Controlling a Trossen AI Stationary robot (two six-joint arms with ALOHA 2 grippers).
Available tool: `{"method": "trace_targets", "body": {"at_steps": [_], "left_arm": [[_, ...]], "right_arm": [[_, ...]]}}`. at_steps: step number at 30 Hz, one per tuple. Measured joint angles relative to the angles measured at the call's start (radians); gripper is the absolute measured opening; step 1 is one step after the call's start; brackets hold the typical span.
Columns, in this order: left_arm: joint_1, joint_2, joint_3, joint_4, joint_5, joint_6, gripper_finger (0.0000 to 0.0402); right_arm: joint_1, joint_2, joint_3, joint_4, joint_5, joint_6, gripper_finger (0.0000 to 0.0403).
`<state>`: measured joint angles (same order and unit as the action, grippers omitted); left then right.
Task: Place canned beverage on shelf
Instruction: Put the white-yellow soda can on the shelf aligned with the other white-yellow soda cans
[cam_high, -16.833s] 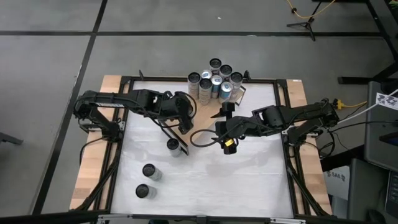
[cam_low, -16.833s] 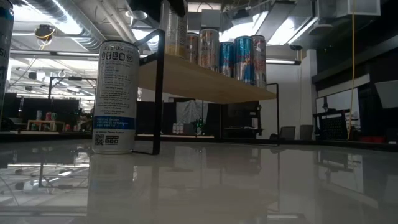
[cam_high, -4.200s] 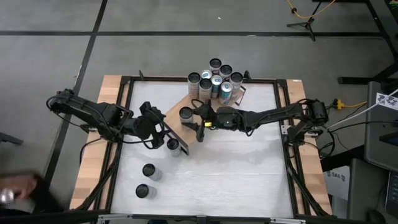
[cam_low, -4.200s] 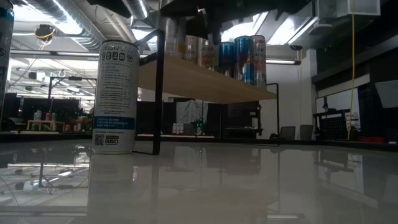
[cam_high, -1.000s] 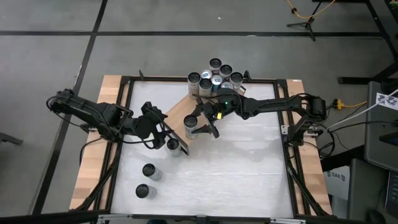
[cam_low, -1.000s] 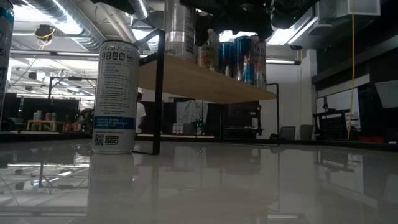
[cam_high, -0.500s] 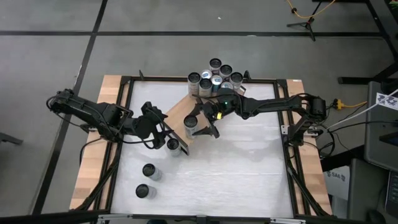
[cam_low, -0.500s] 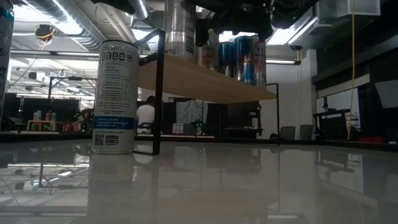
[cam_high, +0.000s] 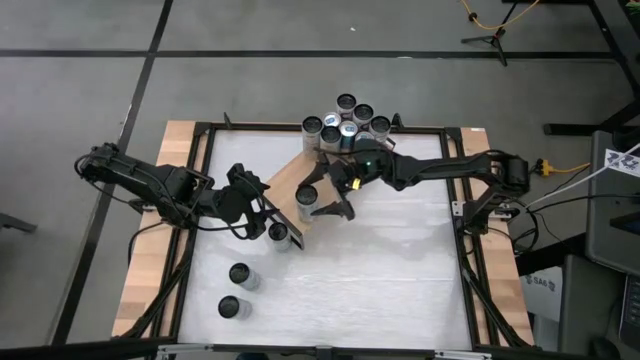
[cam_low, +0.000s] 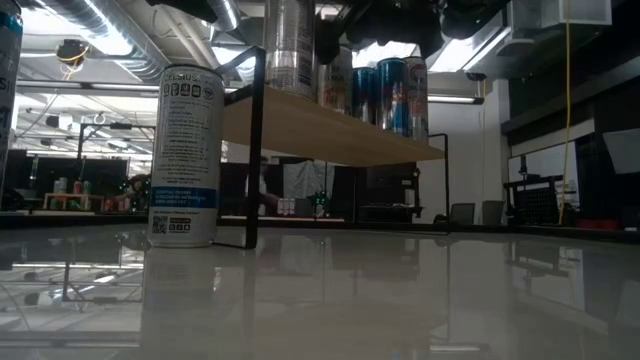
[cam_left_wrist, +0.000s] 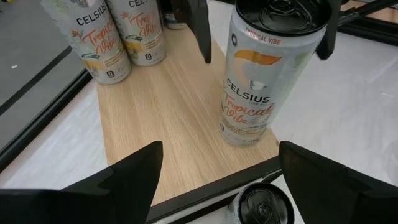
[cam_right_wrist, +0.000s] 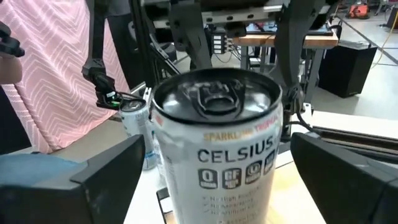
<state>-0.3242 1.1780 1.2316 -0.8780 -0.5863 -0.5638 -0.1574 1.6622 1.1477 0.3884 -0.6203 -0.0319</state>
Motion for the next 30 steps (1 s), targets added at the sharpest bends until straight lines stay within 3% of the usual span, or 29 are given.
{"method": "trace_targets", "body": {"at_steps": [21, 30], "left_arm": [[0.0, 0.0, 0.0, 0.001, 0.0, 0.0, 0.0314], [0.0, 0.0, 0.0, 0.001, 0.0, 0.0, 0.0314]], "right_arm": [[0.001, -0.121, 0.0, -0.221, 0.011, 0.0, 0.0396], [0.063, -0.184, 0.0, -0.331, 0.229, 0.0, 0.0396]]}}
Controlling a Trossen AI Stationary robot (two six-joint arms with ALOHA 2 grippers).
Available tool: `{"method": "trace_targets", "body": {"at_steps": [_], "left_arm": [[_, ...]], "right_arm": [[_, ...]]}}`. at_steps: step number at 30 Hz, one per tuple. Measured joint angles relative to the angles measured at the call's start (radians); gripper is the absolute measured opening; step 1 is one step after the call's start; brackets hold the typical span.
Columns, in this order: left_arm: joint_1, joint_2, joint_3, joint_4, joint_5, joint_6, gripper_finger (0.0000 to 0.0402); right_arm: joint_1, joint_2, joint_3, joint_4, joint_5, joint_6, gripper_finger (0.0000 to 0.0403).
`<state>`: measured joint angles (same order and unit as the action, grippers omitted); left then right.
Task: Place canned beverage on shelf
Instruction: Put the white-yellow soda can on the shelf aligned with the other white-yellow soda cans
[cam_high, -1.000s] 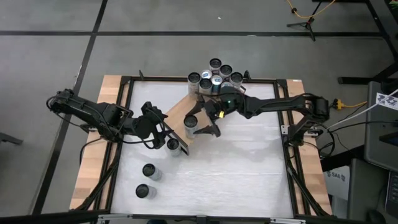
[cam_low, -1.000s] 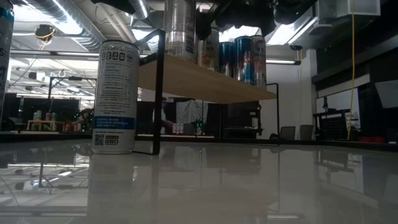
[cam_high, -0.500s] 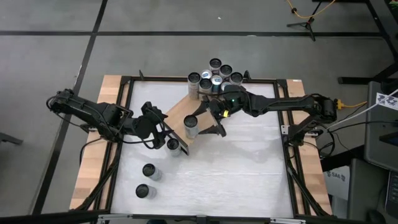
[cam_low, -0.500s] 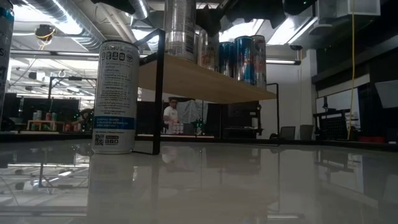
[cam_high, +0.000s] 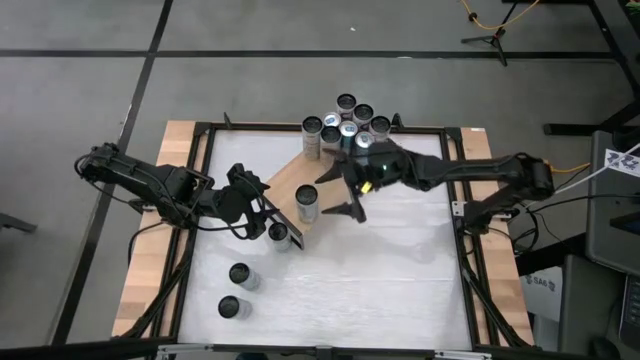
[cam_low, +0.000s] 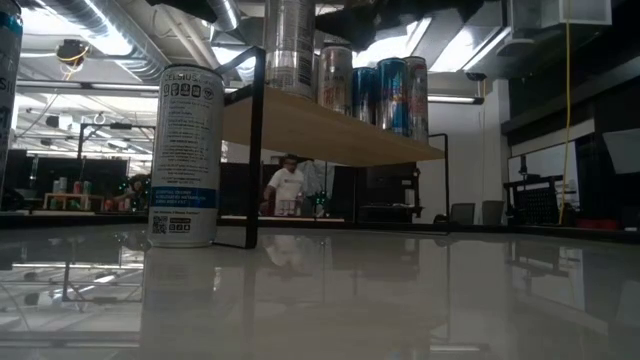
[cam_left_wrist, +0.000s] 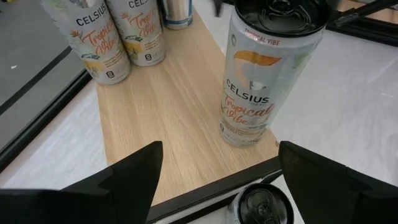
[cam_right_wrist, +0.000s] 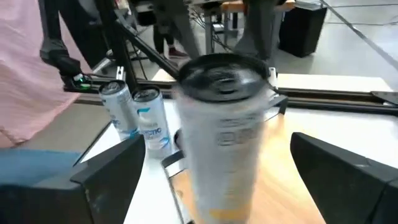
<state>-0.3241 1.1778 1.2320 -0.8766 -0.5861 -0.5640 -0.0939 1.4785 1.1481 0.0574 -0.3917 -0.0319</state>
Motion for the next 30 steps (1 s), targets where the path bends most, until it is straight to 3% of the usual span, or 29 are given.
{"method": "trace_targets", "body": {"at_steps": [5, 13, 16, 20, 27, 30], "left_arm": [[0.0, 0.0, 0.0, 0.002, 0.0, 0.0, 0.0314], [0.0, 0.0, 0.0, 0.004, 0.0, 0.0, 0.0314], [0.0, 0.0, 0.0, 0.004, 0.0, 0.0, 0.0314], [0.0, 0.0, 0.0, 0.004, 0.0, 0.0, 0.0314], [0.0, 0.0, 0.0, 0.004, 0.0, 0.0, 0.0314], [0.0, 0.0, 0.0, 0.004, 0.0, 0.0, 0.0314]], "right_arm": [[0.109, -0.005, 0.0, -0.009, 0.223, 0.0, 0.0396], [0.275, -0.005, 0.0, -0.007, 0.838, 0.121, 0.0396], [0.311, 0.002, 0.0, -0.005, 0.998, 0.188, 0.0396], [0.337, 0.017, 0.0, -0.004, 1.004, 0.215, 0.0397], [0.336, 0.025, 0.0, -0.006, 0.747, 0.215, 0.0397], [0.336, 0.025, 0.0, -0.007, 0.687, 0.213, 0.0397]]}}
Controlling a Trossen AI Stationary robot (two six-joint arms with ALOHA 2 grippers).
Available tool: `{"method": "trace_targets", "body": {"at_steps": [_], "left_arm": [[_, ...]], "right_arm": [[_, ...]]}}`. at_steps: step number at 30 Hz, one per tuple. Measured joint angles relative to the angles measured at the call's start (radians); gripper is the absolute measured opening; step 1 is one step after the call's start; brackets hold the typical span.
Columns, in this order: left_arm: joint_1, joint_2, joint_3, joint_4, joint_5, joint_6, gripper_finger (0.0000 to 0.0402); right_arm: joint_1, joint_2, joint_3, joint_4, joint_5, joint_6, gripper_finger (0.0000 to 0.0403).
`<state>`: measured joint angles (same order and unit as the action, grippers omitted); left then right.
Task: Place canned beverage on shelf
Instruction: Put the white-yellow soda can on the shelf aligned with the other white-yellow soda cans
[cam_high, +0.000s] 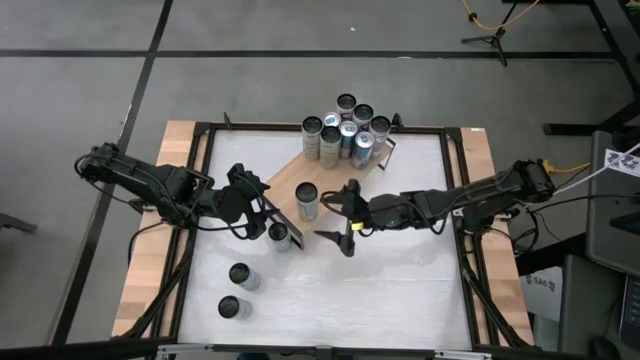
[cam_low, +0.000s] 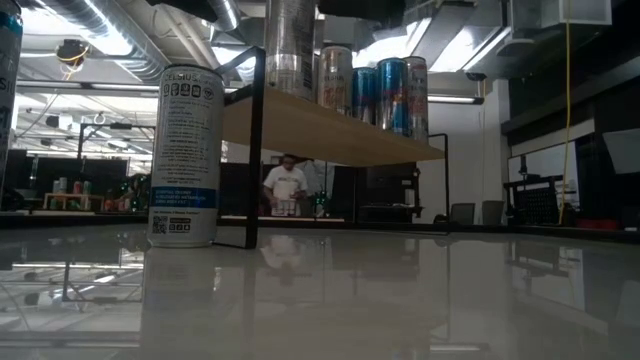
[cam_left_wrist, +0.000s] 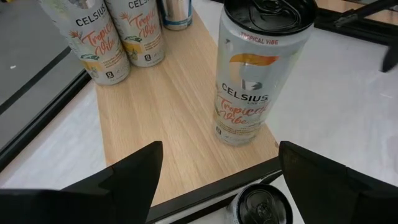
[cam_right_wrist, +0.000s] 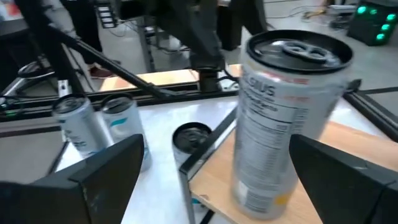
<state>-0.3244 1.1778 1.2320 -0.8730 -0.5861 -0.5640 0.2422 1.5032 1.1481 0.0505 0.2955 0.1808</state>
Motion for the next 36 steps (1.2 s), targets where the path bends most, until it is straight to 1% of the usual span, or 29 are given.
{"method": "trace_targets", "body": {"at_steps": [2, 4, 7, 12, 17, 18, 22, 24, 28, 36], "left_arm": [[0.0, 0.0, 0.0, 0.0, 0.0, 0.0, 0.0314], [0.0, 0.0, 0.0, 0.0, 0.0, 0.0, 0.0314], [0.0, 0.0, 0.0, 0.0, 0.0, 0.0, 0.0314], [0.0, 0.0, 0.0, 0.0, 0.0, 0.0, 0.0314], [0.0, 0.0, 0.0, 0.0, 0.0, 0.0, 0.0314], [0.0, 0.0, 0.0, 0.0, 0.0, 0.0, 0.0314], [0.0, 0.0, 0.0, 0.001, 0.0, 0.0, 0.0314], [0.0, 0.0, 0.0, 0.001, 0.0, 0.0, 0.0314], [0.0, 0.0, 0.0, 0.001, 0.0, 0.0, 0.0314], [0.0, 0.0, 0.0, 0.001, 0.0, 0.0, 0.0314]], "right_arm": [[0.001, 0.0, 0.0, 0.0, -0.018, -0.001, 0.0397], [0.0, 0.0, 0.0, -0.001, -0.013, -0.001, 0.0397], [0.0, 0.0, 0.0, 0.001, 0.05, 0.014, 0.0397], [0.0, 0.017, 0.0, 0.018, 0.154, 0.085, 0.0397], [0.013, 0.082, 0.0, 0.11, 0.187, 0.082, 0.0397], [0.018, 0.094, 0.0, 0.141, 0.204, 0.081, 0.0397], [0.021, 0.138, 0.0, 0.236, 0.341, 0.077, 0.0397], [0.019, 0.157, 0.0, 0.262, 0.346, 0.077, 0.0397], [0.019, 0.193, 0.0, 0.329, 0.322, 0.077, 0.0397], [0.011, 0.25, 0.0, 0.435, 0.367, 0.031, 0.0397]]}}
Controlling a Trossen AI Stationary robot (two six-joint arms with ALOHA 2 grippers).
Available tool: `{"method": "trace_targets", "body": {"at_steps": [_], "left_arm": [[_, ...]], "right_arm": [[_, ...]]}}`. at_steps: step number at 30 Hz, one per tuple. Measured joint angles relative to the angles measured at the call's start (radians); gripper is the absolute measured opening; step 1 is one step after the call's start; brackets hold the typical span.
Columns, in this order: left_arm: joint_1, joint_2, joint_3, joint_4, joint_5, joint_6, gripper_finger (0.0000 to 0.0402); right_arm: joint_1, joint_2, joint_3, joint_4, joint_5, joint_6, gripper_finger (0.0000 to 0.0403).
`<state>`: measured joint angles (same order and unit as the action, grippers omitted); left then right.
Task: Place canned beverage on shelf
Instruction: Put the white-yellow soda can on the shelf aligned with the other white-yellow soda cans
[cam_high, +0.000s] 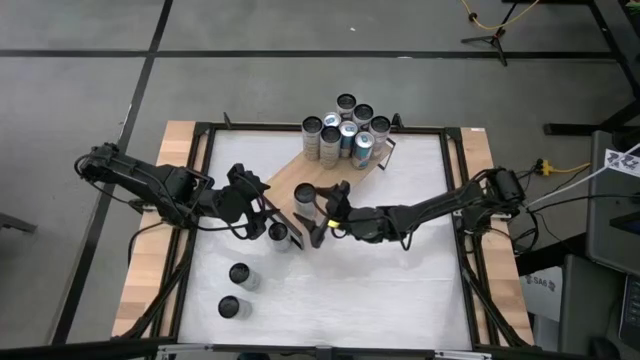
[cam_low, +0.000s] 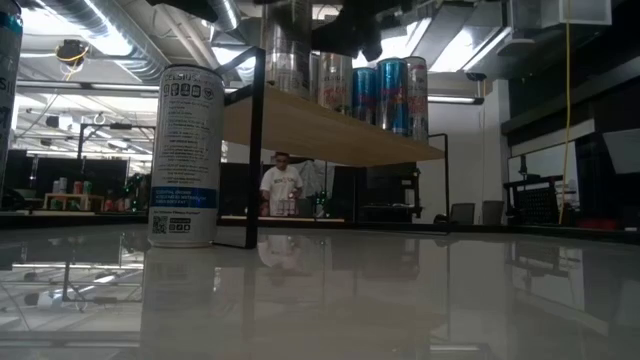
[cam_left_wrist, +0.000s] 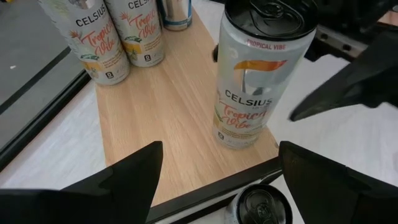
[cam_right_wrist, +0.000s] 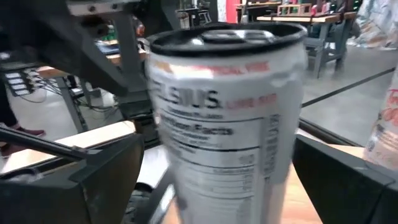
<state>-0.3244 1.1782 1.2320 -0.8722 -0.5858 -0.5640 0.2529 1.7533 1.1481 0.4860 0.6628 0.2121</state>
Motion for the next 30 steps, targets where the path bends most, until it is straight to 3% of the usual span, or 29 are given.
{"method": "trace_targets", "body": {"at_steps": [8, 20, 25, 30], "left_arm": [[0.0, 0.0, 0.0, 0.0, 0.0, 0.0, 0.0314], [0.0, 0.0, 0.0, 0.0, 0.0, 0.0, 0.0314], [0.0, 0.0, 0.0, 0.0, 0.0, 0.0, 0.0314], [0.0, 0.0, 0.0, 0.001, 0.0, 0.0, 0.0314]], "right_arm": [[-0.026, 0.001, 0.0, -0.007, -0.001, -0.002, 0.0382], [-0.033, 0.0, 0.0, -0.014, -0.118, -0.045, 0.024], [-0.04, -0.002, 0.0, -0.014, -0.18, -0.062, 0.024], [-0.077, -0.029, 0.0, -0.063, -0.329, -0.062, 0.0254]]}}
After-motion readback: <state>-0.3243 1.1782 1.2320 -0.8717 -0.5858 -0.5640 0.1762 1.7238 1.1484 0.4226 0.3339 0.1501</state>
